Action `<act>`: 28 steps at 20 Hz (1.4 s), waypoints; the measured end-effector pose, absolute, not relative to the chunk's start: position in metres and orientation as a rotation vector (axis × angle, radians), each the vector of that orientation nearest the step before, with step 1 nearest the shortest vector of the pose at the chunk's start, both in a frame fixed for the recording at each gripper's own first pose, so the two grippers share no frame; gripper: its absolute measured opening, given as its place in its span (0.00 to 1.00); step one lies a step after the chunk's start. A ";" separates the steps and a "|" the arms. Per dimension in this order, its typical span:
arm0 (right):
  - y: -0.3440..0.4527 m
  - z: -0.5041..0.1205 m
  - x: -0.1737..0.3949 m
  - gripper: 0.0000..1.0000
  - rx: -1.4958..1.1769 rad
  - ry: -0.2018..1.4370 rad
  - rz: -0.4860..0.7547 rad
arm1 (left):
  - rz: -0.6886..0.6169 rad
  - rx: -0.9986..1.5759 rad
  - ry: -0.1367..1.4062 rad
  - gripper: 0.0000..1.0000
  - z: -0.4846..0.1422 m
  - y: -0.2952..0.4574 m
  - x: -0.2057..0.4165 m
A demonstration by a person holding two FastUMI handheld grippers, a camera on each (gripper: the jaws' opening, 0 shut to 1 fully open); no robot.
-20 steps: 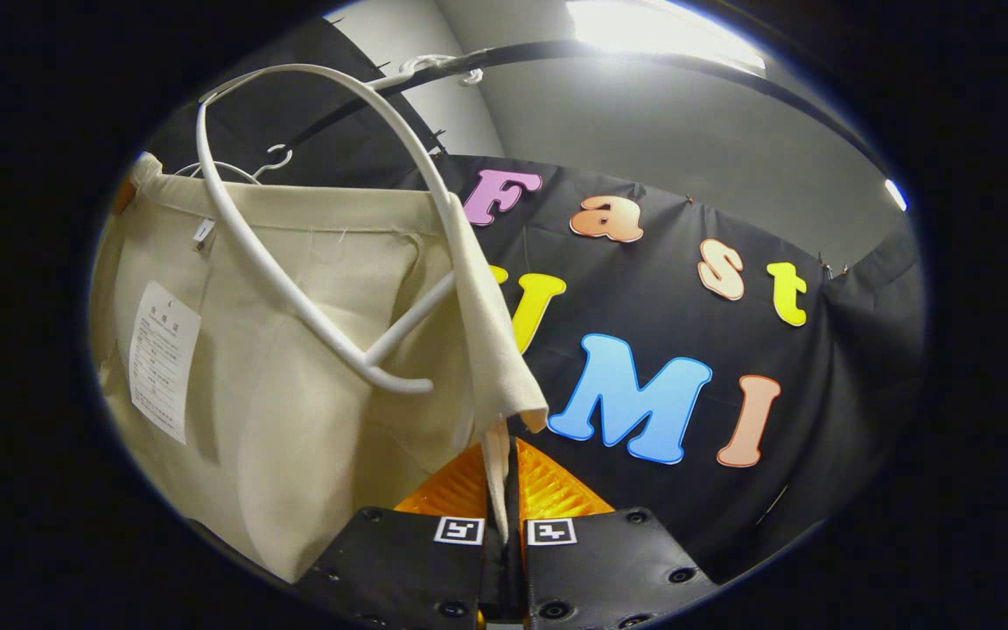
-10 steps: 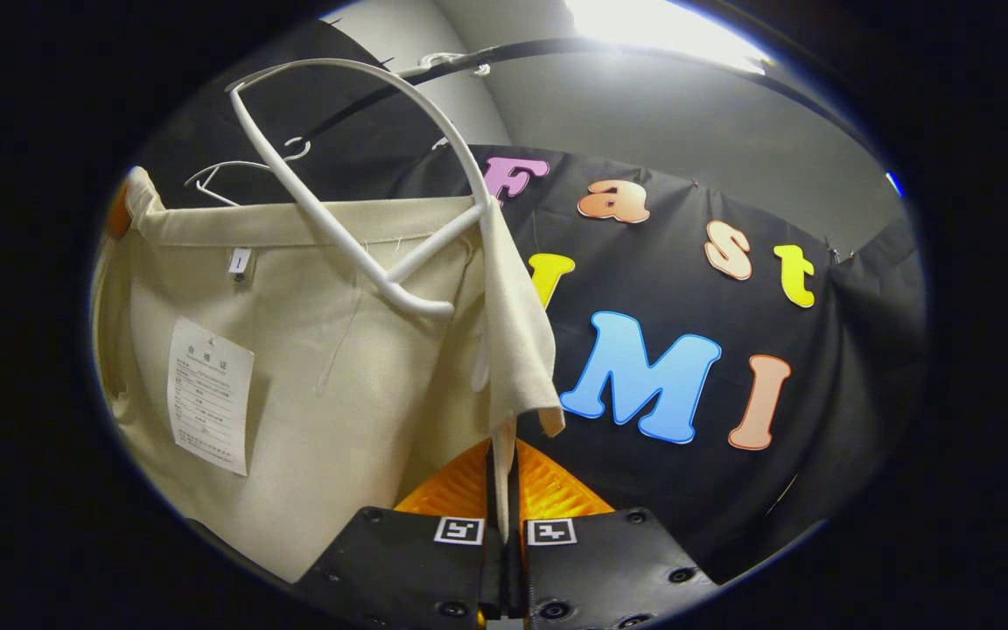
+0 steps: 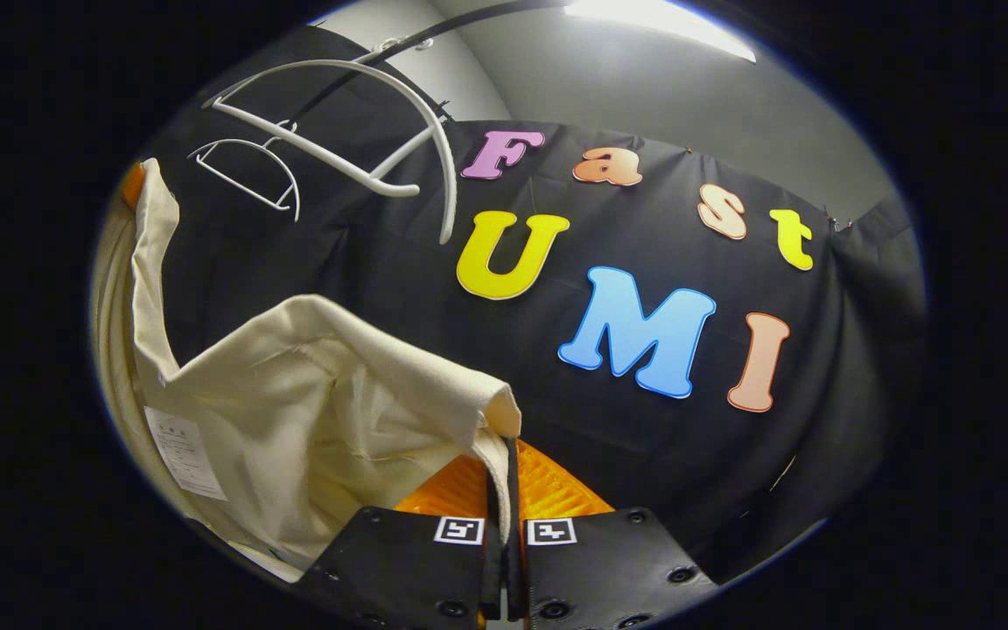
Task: Grasp the clothes on the hanger with both hands and then place them into the laundry hamper below.
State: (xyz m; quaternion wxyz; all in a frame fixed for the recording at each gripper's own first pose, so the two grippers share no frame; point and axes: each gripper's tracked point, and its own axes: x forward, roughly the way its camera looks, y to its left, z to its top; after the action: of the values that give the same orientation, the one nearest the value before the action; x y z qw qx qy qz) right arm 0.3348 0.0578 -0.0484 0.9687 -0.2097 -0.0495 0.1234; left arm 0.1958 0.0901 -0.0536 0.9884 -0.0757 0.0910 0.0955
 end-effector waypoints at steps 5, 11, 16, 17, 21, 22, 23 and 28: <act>0.044 -0.035 0.286 0.04 -0.335 -0.091 0.257 | 0.169 -0.145 0.207 0.05 -0.061 0.087 0.135; 0.022 -0.033 0.227 0.04 -0.200 -0.010 0.182 | 0.003 -0.071 0.245 0.05 -0.062 0.043 0.143; 0.015 -0.050 0.182 0.04 -0.164 0.059 0.105 | -0.171 -0.058 0.266 0.05 -0.081 0.005 0.139; 0.016 -0.056 0.173 0.04 -0.150 0.077 0.093 | -0.202 -0.057 0.277 0.05 -0.090 -0.002 0.135; 0.021 -0.088 0.142 0.04 -0.110 0.159 0.051 | -0.295 -0.025 0.333 0.04 -0.126 -0.016 0.130; 0.022 -0.094 0.136 0.04 -0.100 0.178 0.042 | -0.313 -0.024 0.345 0.04 -0.134 -0.018 0.131; 0.024 -0.103 0.132 0.04 -0.089 0.198 0.034 | -0.330 -0.029 0.358 0.03 -0.142 -0.022 0.130; 0.035 -0.140 0.113 0.04 -0.003 0.319 -0.007 | -0.386 -0.036 0.437 0.04 -0.172 -0.029 0.124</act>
State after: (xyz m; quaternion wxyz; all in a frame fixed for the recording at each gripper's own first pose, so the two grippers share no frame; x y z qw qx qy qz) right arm 0.1132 0.0351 -0.1398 0.9873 -0.0015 0.1588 -0.0036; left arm 0.1240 -0.0294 -0.1716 0.9577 -0.0178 0.2153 -0.1902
